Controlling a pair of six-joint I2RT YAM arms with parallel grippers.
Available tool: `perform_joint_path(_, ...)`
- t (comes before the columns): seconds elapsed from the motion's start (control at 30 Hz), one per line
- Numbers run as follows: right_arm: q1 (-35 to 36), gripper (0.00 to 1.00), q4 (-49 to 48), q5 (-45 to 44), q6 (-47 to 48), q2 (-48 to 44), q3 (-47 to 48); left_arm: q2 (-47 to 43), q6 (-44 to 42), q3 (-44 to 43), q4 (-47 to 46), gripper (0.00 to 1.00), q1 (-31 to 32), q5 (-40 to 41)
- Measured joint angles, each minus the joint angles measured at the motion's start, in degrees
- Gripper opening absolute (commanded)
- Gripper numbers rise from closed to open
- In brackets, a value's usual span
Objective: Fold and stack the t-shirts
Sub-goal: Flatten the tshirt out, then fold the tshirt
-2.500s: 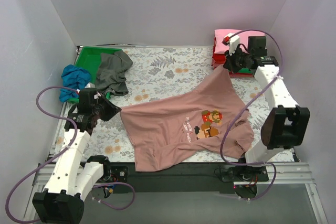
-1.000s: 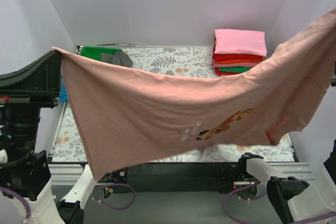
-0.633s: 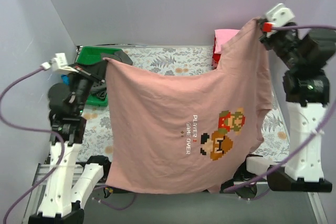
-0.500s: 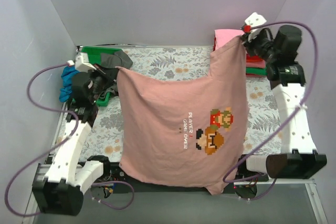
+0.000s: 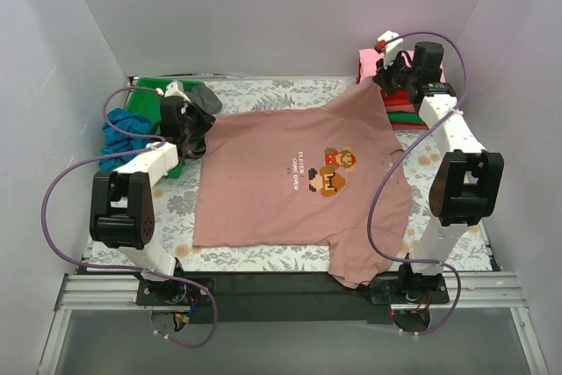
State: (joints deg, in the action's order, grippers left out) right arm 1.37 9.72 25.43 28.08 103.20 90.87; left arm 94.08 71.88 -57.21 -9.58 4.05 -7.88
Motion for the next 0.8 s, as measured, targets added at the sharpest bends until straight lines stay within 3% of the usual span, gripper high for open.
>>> perform_joint_path(0.37,0.0,0.01,-2.7,0.3,-2.4,-0.3,2.8,1.4,-3.6,-3.3,-2.6,0.00,-0.6,-0.5)
perform_joint_path(0.8,-2.8,0.01,-2.6,3.5,-1.1,-15.2,-15.5,6.5,-6.9,-4.9,-2.8,0.00,-0.6,-1.9)
